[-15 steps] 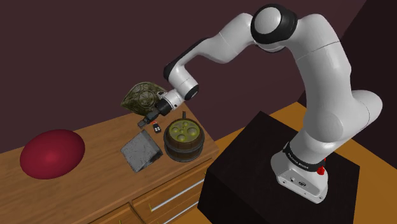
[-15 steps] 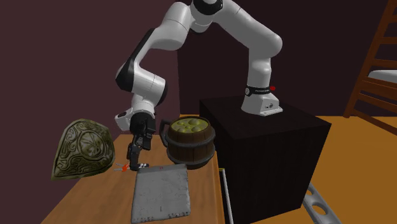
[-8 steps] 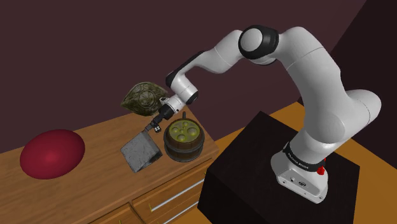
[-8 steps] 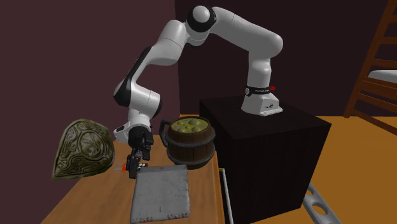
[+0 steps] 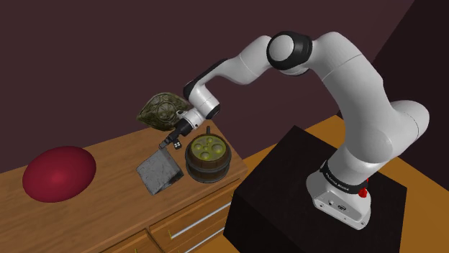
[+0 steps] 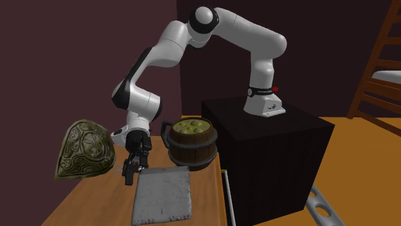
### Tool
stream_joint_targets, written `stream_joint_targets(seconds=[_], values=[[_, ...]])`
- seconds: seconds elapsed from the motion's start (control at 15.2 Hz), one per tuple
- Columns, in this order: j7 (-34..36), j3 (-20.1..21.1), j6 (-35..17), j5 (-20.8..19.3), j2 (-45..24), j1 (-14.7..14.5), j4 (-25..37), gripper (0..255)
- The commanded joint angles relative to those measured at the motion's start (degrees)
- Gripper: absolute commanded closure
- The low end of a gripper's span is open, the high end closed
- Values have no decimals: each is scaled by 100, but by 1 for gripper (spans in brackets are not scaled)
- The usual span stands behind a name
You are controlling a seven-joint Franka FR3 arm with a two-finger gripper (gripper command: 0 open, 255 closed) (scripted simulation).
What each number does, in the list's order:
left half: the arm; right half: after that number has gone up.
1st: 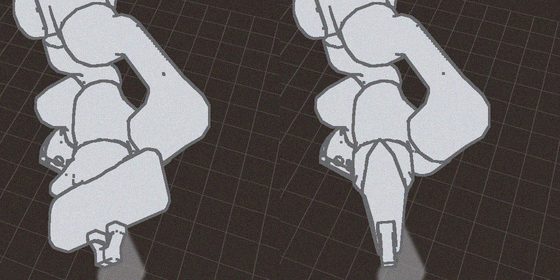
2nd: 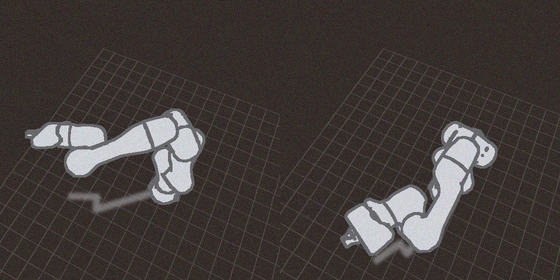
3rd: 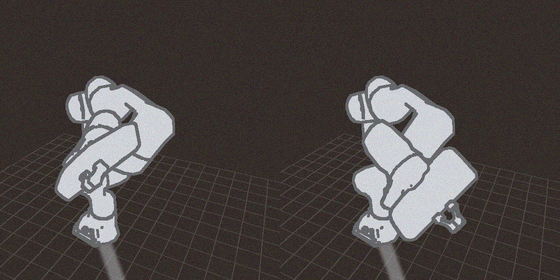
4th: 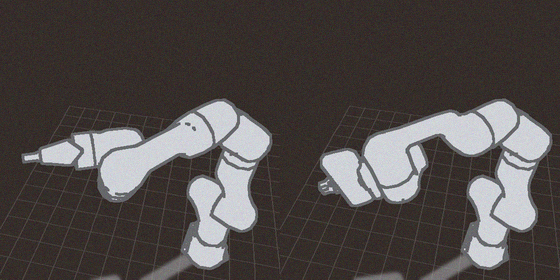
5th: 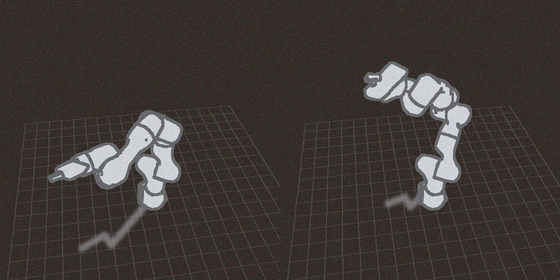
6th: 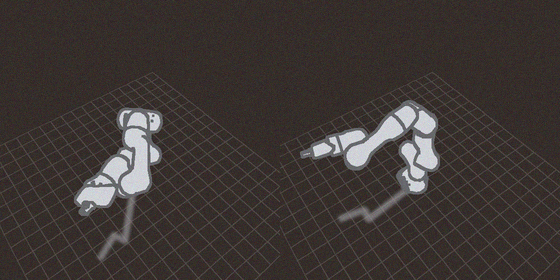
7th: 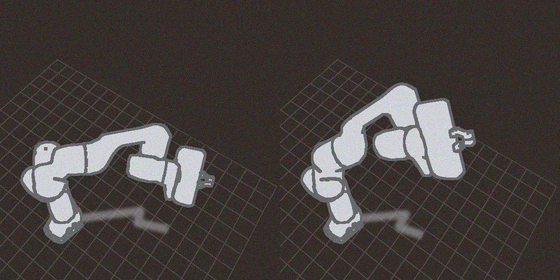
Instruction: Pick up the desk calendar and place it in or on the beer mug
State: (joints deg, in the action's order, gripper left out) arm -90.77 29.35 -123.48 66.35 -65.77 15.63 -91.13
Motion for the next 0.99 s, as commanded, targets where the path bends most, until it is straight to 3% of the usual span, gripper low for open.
stream_joint_targets(seconds=[0.0,0.33,0.4,0.92], values=[[16,15,-45,7,-163,-129,26,0],[7,-18,-23,39,-150,-155,29,0],[-7,-7,-33,54,-112,-139,-28,255],[-22,-5,-25,56,-75,-115,-77,255]])
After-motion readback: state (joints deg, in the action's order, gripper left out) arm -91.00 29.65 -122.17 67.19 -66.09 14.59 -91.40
